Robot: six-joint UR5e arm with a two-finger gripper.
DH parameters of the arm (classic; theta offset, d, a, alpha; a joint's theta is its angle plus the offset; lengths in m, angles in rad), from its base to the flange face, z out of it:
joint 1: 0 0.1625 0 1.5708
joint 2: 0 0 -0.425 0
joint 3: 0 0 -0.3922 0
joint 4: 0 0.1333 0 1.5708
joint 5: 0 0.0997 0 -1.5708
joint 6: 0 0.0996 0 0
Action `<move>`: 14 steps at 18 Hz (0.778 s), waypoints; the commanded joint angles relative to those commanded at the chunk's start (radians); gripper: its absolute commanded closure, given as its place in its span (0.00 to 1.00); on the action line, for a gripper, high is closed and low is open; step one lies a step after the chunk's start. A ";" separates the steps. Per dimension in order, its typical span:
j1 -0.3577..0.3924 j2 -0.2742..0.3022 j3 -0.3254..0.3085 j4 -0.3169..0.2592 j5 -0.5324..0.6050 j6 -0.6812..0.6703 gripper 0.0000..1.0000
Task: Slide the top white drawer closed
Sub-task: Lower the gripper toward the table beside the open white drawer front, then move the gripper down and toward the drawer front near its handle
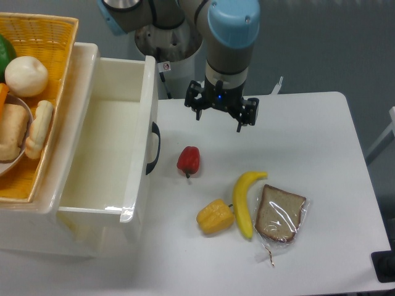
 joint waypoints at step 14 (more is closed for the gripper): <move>-0.026 -0.121 -0.005 0.018 -0.121 -0.264 0.00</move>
